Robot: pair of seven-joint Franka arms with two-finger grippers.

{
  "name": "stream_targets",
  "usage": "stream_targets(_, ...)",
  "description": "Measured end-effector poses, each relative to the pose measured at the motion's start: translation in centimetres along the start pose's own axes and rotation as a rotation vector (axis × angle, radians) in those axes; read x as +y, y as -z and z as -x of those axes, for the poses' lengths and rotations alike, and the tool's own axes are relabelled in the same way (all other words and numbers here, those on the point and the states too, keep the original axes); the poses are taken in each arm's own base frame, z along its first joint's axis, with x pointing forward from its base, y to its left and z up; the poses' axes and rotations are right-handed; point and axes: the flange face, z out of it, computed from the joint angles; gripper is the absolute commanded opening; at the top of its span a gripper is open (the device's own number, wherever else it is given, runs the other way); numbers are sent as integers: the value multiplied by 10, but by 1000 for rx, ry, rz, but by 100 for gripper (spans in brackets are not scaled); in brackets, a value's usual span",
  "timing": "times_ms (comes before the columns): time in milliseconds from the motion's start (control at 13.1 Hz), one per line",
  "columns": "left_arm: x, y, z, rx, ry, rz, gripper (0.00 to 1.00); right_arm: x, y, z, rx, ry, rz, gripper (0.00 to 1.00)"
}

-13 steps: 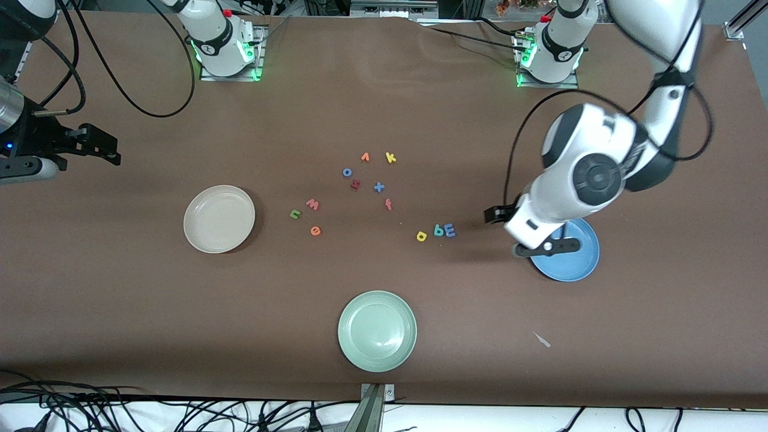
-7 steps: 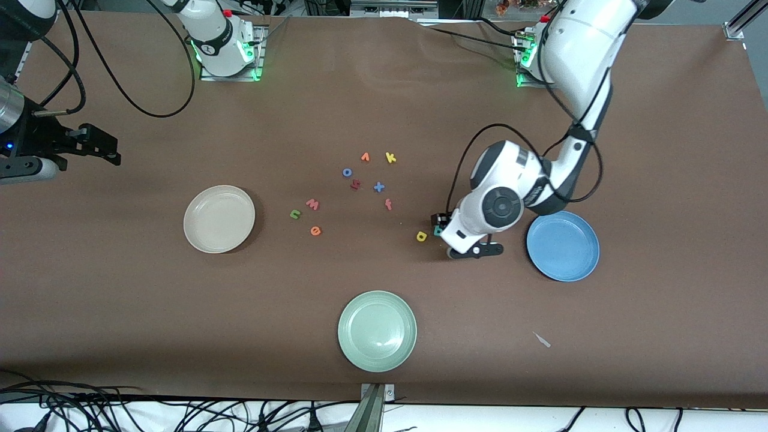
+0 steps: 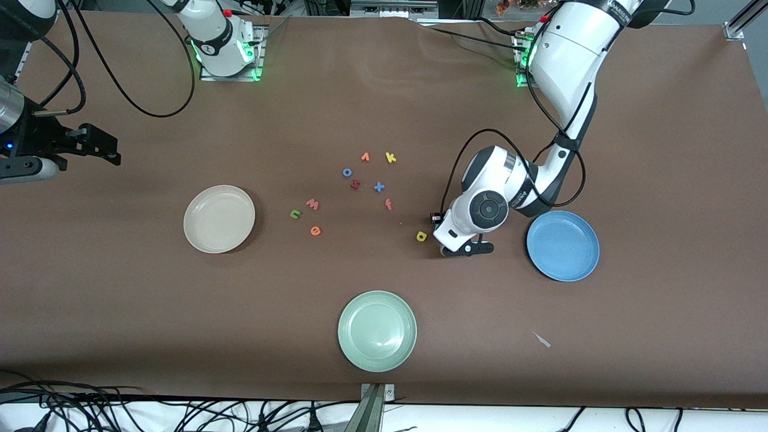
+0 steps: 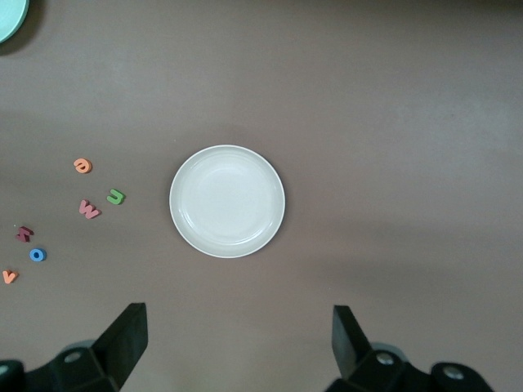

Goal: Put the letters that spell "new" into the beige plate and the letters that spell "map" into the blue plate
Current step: 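Reach the left gripper down to the blue E and grasp it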

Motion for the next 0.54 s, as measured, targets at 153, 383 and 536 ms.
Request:
stream_targets(153, 0, -9, -3, 8, -9, 6, 54, 0, 0, 0, 0, 0, 0, 100)
stream_targets(383, -3, -16, -5, 4, -30, 2, 53, 0, 0, 0, 0, 0, 0, 100)
stream_targets(536, -4, -18, -6, 1, -37, 1, 53, 0, 0, 0, 0, 0, 0, 100)
